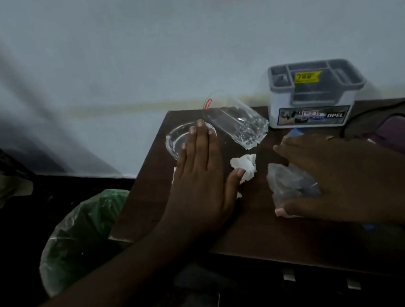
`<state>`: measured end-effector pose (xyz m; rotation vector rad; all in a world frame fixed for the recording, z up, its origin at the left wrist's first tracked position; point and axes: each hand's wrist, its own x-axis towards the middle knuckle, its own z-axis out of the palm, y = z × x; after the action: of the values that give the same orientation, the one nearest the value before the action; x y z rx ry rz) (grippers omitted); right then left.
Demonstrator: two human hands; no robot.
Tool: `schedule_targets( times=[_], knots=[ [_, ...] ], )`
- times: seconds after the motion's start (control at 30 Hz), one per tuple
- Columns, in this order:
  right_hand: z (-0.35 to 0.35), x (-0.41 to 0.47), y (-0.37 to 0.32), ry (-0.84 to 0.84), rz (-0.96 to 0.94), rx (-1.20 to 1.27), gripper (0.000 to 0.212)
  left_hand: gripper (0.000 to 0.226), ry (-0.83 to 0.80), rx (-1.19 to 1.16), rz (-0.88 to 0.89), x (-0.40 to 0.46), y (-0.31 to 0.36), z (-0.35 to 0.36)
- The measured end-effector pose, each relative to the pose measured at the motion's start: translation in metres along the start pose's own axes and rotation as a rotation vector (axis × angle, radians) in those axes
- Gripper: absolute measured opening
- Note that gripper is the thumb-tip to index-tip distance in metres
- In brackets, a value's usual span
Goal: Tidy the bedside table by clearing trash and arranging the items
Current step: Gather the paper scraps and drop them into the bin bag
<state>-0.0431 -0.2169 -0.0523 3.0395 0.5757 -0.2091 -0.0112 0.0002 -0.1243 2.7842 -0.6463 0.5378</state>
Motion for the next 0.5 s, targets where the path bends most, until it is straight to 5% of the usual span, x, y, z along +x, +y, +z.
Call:
schedule_targets(
  times=[0.27,0.4,0.5],
  knots=[
    [0.006,0.004,-0.002,0.158,-0.053,0.092,0.050,0.081,0.008,0.028,-0.011,-0.002,0.003,-0.005],
    [-0.008,0.003,0.002,0.285,-0.021,0.104,0.048,0.083,0.047,-0.072,0.022,-0.002,0.010,-0.020],
    [-0.031,0.005,0.001,0.388,-0.022,0.340,0.046,0.082,0.090,-0.315,0.010,0.001,0.020,-0.046]
  ],
)
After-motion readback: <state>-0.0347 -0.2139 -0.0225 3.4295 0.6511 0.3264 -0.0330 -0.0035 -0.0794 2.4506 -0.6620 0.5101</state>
